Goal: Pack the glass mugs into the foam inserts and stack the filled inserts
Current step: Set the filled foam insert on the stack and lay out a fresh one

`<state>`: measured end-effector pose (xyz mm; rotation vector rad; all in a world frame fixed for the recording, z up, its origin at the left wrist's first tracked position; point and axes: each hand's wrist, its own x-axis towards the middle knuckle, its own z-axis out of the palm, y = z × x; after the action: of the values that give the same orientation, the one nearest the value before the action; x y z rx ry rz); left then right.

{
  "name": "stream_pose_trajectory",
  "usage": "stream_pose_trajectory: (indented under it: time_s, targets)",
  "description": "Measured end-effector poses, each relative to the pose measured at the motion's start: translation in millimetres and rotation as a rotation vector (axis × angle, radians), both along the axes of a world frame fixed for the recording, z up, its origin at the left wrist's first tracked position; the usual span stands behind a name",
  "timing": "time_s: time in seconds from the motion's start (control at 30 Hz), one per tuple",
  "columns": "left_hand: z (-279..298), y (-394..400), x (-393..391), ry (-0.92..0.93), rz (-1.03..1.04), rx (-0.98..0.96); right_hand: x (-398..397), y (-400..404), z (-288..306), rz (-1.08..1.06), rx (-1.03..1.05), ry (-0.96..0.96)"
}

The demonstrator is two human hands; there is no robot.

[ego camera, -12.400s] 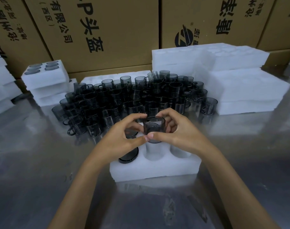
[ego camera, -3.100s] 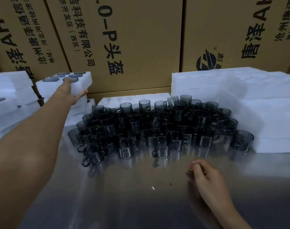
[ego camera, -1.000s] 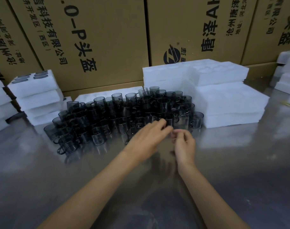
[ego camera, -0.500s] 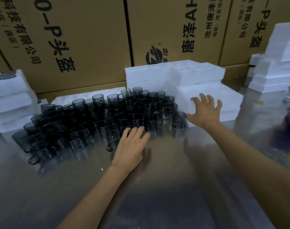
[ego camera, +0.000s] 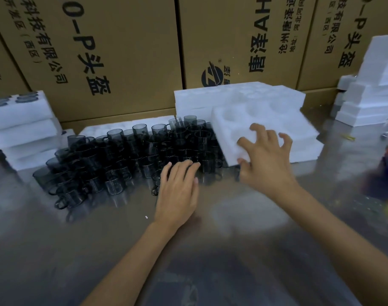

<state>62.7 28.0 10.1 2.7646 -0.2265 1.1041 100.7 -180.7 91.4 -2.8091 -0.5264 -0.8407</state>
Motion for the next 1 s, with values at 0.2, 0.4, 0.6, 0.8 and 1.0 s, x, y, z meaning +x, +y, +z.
stream_pose_trajectory:
  time_s: [0.2, 0.4, 0.6, 0.8, 1.0]
  targets:
    - [4.5, 10.1, -27.4, -0.123, 0.026, -0.286, -78.8, 29.0, -27.0, 0.085, -0.038, 0.142]
    - [2.2, 35.7, -50.9, -0.057, 0.086, -0.405, -118.2, 42.9, -47.7, 0.184, -0.028, 0.263]
    - [5.7, 48.2, -66.2, 0.055, -0.082, -0.748, -146.9, 65.3, -51.6, 0.503, 0.080, 0.358]
    - [9.3, 84.0, -66.5, 0.133, -0.119, -0.966, -113.5, 79.5, -29.8, 0.457, 0.405, 0.370]
    - [11.1, 91.9, -63.9, 0.612, -0.151, -0.913, -0.7, 98.1, -17.1, 0.169, 0.224, 0.621]
